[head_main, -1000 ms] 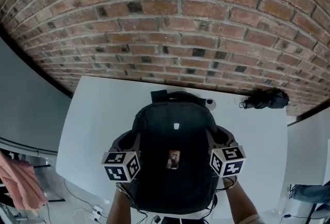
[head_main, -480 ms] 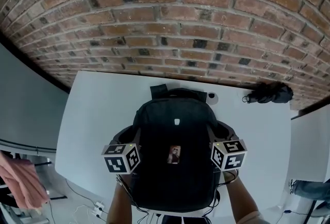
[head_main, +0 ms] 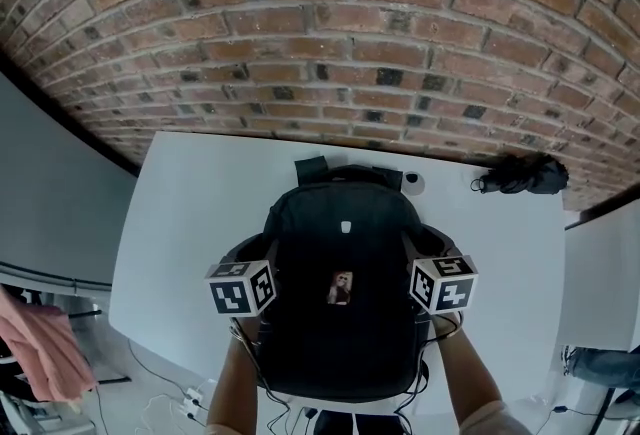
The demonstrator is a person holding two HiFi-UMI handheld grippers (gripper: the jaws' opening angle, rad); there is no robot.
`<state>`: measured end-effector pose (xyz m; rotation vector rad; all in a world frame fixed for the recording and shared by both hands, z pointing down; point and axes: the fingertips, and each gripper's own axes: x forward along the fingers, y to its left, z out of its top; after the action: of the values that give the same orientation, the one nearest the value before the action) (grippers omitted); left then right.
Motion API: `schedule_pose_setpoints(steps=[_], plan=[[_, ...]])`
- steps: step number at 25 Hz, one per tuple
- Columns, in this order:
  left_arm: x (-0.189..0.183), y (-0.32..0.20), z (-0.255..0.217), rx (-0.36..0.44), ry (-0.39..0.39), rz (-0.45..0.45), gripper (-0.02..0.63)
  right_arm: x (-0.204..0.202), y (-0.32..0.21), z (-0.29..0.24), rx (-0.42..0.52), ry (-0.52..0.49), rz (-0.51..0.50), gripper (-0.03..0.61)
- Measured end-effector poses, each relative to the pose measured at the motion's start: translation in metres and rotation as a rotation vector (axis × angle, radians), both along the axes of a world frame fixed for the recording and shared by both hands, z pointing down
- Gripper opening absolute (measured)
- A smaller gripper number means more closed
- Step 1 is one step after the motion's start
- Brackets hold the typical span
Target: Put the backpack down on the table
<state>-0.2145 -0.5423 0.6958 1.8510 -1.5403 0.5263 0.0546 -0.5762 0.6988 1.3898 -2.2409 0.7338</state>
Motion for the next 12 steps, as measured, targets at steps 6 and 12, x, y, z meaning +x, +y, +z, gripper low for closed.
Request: schedule_pose_setpoints(steps=[6, 12], plan=[[0.000, 0.002, -0.007, -0.002, 0.015, -0.001, 0.153, 0.004, 0.003, 0.001, -0.028, -0.005, 0.016, 0.127], [-0.002, 0.010, -0.027, 0.054, 0.033, -0.010, 0.233, 0.019, 0.017, -0.012, -0.020, 0.057, 0.031, 0.179]])
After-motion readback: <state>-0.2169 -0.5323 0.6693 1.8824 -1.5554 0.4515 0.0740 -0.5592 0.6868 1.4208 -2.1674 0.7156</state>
